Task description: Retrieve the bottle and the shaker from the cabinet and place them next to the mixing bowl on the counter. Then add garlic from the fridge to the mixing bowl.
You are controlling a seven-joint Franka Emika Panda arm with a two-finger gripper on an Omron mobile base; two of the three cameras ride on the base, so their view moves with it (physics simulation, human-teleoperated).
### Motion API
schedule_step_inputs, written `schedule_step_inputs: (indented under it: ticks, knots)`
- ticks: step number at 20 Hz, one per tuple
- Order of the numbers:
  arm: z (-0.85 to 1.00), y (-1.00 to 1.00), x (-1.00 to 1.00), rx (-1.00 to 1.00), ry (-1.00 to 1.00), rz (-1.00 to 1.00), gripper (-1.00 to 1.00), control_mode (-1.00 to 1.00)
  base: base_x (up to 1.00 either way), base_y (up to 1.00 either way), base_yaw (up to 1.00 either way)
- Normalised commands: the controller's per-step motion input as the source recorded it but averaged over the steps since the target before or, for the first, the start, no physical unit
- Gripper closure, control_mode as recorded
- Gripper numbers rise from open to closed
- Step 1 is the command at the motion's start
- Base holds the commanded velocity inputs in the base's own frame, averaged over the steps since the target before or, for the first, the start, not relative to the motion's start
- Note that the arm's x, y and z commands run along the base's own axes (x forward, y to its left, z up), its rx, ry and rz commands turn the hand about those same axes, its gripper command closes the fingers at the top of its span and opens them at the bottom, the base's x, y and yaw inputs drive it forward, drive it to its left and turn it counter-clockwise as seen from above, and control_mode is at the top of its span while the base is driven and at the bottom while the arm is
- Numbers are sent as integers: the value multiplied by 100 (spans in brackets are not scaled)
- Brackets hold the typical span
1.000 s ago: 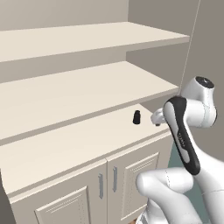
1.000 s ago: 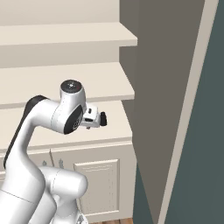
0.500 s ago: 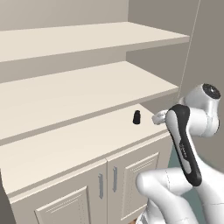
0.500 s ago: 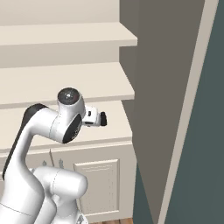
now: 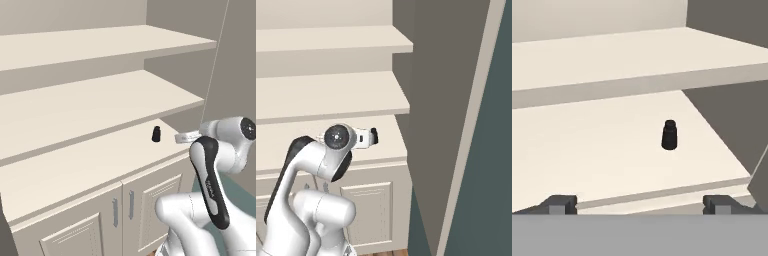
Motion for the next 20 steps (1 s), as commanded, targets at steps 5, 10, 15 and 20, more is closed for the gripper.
schedule_step_inputs:
  ticks: [5,10,15,20]
  knots:
    - [0,-12,47,12,-17,0,-100,-100,0,0,0]
    - [0,-2,30,3,-9,5,-100,-100,0,0,0]
    - [-16,0,25,0,-6,3,-100,-100,0,0,0]
    - [-23,0,29,0,-6,2,-100,-100,0,0,0]
